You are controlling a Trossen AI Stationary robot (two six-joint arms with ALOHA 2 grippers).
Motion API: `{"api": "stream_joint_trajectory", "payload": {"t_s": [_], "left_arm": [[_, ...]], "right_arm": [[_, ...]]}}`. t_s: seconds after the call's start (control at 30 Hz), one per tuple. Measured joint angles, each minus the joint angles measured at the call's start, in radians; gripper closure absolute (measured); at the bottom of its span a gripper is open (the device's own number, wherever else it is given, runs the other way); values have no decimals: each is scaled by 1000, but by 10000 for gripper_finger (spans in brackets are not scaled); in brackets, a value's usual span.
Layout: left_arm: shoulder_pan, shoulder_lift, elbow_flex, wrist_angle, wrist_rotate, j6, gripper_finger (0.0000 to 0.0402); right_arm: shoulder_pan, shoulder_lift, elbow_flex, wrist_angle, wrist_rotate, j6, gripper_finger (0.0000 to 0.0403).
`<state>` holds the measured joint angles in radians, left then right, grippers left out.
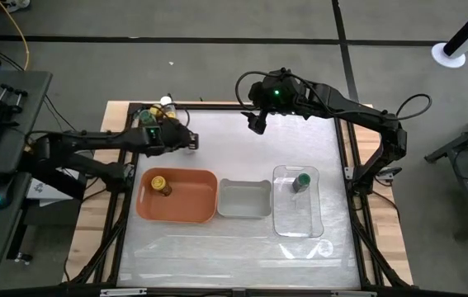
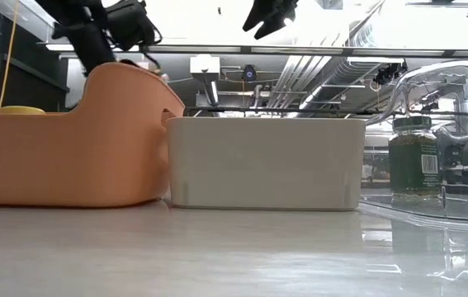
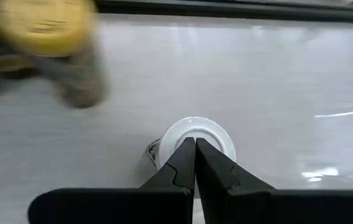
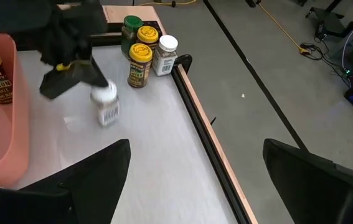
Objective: Sort spices by type
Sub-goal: Put the bottom white seasoning bottle into the gray bin
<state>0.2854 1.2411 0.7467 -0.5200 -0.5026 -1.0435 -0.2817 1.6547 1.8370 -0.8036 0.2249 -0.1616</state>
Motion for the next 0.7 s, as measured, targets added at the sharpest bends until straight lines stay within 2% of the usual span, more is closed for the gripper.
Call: {"api": "stream_joint_trajectory", "payload": {"t_s": [0.13, 0.43, 0.6, 0.7], "left_arm": [[-15, 74, 0, 192, 51, 37, 401], [-19, 324, 15, 698, 199, 51, 401], [-18, 419, 121, 723, 275, 134, 401], [-16, 443, 184, 702, 329, 221, 401]], "right_arm": [[0, 0, 0, 0, 0, 6, 41], [1, 0, 0, -13, 0, 6, 41], [1, 0, 0, -65, -4, 6, 41], [1, 0, 0, -110, -61, 7, 41]]}}
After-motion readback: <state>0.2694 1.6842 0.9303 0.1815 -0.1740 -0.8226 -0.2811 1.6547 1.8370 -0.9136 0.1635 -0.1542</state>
